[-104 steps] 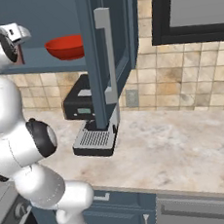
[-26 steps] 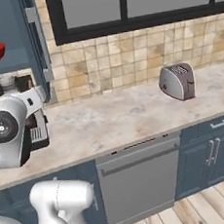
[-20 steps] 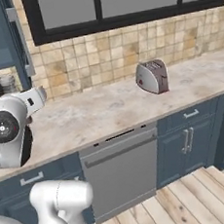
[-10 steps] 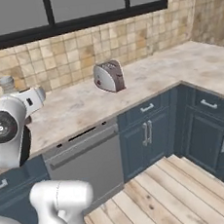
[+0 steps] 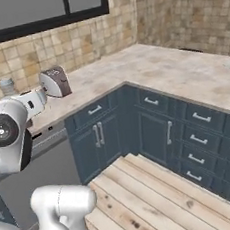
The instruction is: Take the cinnamon bottle from the cabinet and place it on the dining table, next to the plate with the cupcake. Then take the chocolate from the dining counter and place it on the cupcake plate.
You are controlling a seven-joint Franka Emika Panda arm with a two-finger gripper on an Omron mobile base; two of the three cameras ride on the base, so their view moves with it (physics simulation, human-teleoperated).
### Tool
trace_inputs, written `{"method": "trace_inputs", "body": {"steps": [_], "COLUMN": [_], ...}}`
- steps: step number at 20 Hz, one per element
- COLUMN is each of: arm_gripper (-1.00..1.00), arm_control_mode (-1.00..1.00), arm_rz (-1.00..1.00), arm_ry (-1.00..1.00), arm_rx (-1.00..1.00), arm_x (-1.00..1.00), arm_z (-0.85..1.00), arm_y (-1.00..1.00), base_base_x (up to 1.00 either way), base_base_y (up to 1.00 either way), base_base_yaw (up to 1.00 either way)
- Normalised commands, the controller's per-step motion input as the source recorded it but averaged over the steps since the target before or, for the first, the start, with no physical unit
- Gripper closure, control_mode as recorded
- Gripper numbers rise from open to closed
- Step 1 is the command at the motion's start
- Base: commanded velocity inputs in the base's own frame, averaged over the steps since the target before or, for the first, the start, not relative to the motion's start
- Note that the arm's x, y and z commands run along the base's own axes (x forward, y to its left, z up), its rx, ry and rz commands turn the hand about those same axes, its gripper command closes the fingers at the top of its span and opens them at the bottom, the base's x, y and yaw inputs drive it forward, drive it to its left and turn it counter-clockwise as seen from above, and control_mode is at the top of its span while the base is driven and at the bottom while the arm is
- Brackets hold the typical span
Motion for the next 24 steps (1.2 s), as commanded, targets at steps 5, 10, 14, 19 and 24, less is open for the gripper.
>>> {"method": "trace_inputs", "body": {"steps": [5, 10, 14, 19, 24], "arm_gripper": [1.00, 1.00, 1.00, 1.00, 1.00], "arm_control_mode": [1.00, 1.00, 1.00, 1.00, 1.00], "arm_rz": [0.00, 0.00, 0.00, 0.00, 0.00], "arm_ry": [0.00, 0.00, 0.00, 0.00, 0.00], "arm_rx": [0.00, 0.00, 0.00, 0.00, 0.00], "arm_x": [0.00, 0.00, 0.00, 0.00, 0.00], "arm_z": [0.00, 0.00, 0.00, 0.00, 0.00], "arm_y": [0.00, 0.00, 0.00, 0.00, 0.00], "base_base_x": [0.19, 0.38, 0.42, 0.32, 0.08], "base_base_y": [-0.84, -0.84, -0.95, -1.00, -1.00], "base_base_yaw": [-0.41, -0.40, -0.37, -0.30, -0.22]}}
